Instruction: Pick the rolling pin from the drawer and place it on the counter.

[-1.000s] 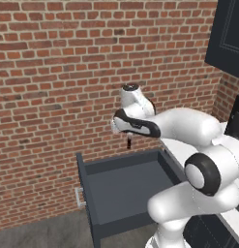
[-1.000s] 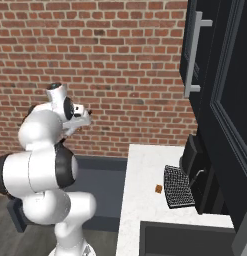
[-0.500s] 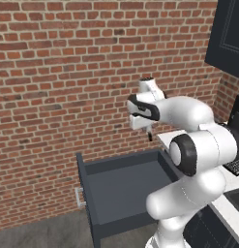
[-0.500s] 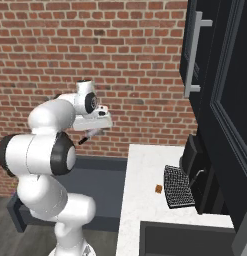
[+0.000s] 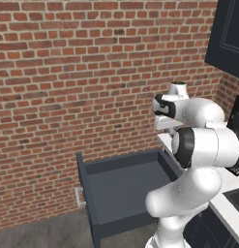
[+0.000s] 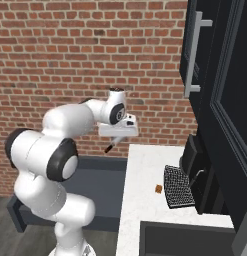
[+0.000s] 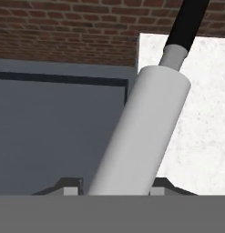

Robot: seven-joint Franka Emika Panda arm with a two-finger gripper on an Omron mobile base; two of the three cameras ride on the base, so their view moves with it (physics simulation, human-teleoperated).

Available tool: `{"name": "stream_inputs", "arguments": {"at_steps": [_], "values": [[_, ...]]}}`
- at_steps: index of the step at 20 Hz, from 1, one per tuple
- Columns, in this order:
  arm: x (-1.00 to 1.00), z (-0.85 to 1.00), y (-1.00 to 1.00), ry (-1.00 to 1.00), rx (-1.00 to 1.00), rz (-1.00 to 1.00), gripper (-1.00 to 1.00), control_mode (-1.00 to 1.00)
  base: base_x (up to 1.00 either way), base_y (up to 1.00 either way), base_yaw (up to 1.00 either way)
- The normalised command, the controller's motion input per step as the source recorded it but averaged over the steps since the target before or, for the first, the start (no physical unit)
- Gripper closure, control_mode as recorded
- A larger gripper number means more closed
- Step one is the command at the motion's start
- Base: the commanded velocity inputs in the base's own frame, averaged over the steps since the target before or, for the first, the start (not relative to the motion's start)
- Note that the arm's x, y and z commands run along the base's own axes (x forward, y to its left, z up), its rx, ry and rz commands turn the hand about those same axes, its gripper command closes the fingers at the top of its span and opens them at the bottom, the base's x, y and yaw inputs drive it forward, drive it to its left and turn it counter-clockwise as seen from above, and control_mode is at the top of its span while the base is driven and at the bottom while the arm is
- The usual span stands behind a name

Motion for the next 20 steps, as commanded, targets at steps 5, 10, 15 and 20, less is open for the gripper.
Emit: {"name": "stream_inputs", "arguments": {"at_steps": [5,10,15,20], "values": [[0.27,0.03,-1.0,0.0,0.06,0.0,1.0,-1.0,0.0,0.0,0.0],[0.3,-0.3,-0.61,0.0,0.01,0.0,1.0,-1.0,0.0,0.0,0.0],[0.23,-0.41,-0.51,0.0,0.0,0.0,1.0,-1.0,0.0,0.0,0.0],[0.0,-0.53,-0.24,0.0,0.01,0.0,1.0,-1.0,0.0,0.0,0.0]]}}
